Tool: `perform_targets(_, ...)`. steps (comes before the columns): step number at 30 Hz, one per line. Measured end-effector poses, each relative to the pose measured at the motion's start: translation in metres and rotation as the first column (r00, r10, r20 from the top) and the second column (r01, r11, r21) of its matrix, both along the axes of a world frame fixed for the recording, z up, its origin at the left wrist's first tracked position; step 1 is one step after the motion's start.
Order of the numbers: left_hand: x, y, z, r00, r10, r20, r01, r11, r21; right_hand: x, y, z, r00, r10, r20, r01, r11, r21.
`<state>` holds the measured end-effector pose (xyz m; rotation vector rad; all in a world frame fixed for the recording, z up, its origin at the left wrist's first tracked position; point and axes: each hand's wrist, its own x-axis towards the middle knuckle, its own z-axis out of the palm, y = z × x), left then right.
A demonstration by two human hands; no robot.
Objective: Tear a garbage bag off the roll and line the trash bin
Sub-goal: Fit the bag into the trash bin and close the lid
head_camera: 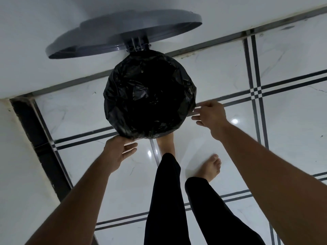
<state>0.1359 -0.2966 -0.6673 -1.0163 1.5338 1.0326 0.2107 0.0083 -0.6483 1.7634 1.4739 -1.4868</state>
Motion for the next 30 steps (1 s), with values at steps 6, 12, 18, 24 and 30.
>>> perform_targets(6,-0.015,0.005,-0.007,0.918,0.388,-0.081,-0.383,0.921,0.076,-0.008,-0.025,0.031,0.987,-0.141,-0.08,0.15,0.982,0.117)
perform_targets(12,-0.02,-0.007,-0.023,0.992,-0.123,0.027,0.126,0.966,-0.224,-0.023,-0.051,0.029,0.989,-0.085,-0.119,0.102,0.984,0.146)
perform_targets(18,-0.039,0.008,-0.002,0.979,0.177,0.098,-0.159,0.974,-0.161,-0.028,-0.06,0.03,0.989,0.094,-0.11,-0.062,0.963,0.264)
perform_targets(24,-0.051,0.023,0.039,0.973,-0.129,-0.19,0.021,0.875,-0.483,-0.019,-0.052,0.035,0.977,0.19,-0.097,-0.163,0.958,0.234)
perform_targets(30,-0.04,0.102,0.033,0.383,-0.748,-0.543,0.66,0.632,-0.406,-0.005,-0.049,0.024,0.975,0.21,-0.07,-0.182,0.939,0.291)
